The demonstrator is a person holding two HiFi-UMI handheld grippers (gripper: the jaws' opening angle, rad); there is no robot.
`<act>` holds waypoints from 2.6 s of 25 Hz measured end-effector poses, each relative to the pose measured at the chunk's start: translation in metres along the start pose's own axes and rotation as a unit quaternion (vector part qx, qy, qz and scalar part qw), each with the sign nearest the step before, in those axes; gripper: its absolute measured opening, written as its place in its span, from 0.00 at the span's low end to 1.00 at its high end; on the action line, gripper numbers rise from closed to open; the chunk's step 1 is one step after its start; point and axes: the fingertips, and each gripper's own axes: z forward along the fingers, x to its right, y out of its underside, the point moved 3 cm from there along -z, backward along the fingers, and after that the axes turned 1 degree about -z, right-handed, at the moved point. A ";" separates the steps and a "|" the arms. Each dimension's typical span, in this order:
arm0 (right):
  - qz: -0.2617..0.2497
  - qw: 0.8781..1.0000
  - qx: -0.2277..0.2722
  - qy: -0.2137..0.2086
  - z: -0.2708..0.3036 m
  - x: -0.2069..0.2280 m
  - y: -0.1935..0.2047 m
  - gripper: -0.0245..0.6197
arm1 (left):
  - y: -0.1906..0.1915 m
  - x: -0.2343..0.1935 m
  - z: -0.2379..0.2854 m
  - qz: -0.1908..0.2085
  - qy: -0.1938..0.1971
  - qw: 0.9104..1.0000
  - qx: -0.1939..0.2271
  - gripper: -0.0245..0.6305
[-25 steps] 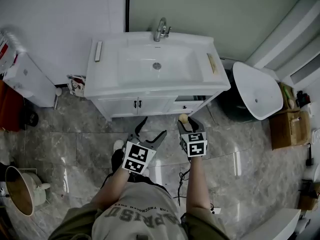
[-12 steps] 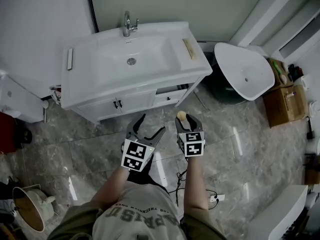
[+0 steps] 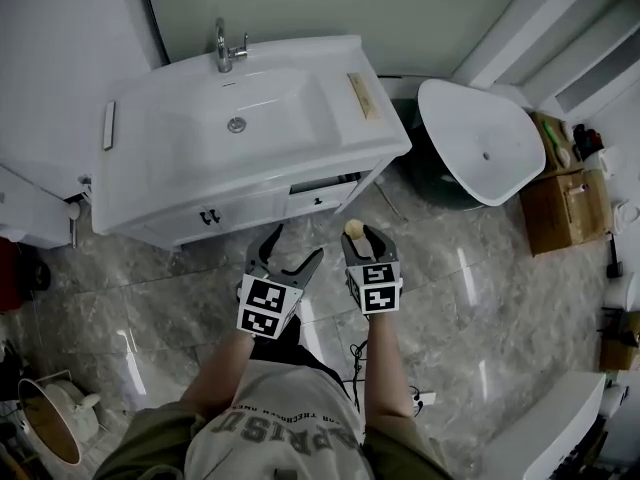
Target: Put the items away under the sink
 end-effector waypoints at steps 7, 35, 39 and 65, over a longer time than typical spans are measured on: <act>-0.023 0.999 -0.003 -0.027 0.020 0.027 -0.005 0.33 | -0.010 0.007 0.027 -0.011 -0.019 1.000 -0.007 0.56; -0.131 0.972 -0.015 -0.195 0.069 0.109 0.009 0.33 | -0.007 0.080 0.089 -0.091 -0.218 0.972 0.004 0.56; -0.152 0.963 -0.015 -0.223 0.080 0.122 0.015 0.33 | -0.005 0.095 0.100 -0.106 -0.255 0.961 0.014 0.56; -0.115 0.970 0.007 -0.215 0.232 0.107 0.115 0.33 | 0.106 0.005 0.164 -0.096 -0.282 0.954 0.030 0.60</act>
